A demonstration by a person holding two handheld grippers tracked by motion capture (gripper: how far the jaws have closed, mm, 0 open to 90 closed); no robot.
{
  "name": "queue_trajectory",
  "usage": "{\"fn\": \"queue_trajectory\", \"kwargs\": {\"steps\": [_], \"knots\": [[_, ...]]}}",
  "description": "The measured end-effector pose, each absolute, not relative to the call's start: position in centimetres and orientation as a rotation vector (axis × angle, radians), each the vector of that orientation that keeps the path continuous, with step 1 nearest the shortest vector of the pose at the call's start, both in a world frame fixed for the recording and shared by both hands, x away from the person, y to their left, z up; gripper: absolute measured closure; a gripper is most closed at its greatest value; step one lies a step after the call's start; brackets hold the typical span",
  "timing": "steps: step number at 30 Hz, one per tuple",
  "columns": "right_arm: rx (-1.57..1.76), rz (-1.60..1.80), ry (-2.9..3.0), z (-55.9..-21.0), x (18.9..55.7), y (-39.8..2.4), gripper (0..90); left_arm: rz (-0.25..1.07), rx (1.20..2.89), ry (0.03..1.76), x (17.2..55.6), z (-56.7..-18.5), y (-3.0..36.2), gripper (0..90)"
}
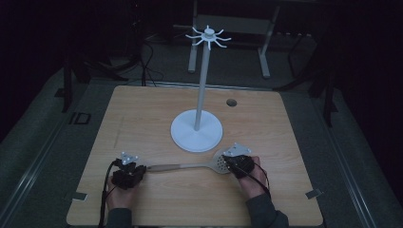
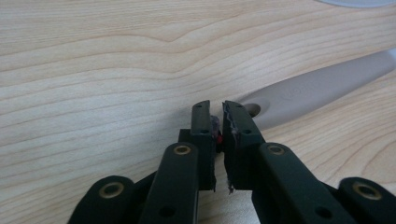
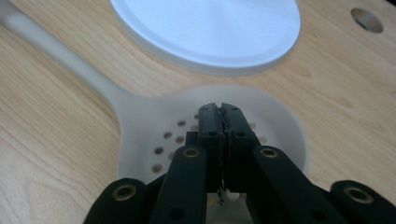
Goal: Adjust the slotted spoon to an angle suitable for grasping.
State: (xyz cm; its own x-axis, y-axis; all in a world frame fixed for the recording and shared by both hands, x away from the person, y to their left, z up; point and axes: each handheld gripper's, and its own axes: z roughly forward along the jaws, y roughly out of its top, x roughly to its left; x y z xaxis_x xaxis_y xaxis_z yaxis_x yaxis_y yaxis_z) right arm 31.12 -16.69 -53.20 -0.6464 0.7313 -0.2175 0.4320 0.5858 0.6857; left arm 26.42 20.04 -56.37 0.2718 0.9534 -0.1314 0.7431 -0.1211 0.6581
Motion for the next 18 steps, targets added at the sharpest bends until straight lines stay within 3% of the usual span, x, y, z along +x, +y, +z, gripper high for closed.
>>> {"fn": "queue_trajectory", "kwargs": {"steps": [18], "knots": [[0.975,0.893,2.293,-52.0,31.9,-17.6,86.9,0.387,1.944,1.454,28.6,-56.6,18.8,88.3]]}}
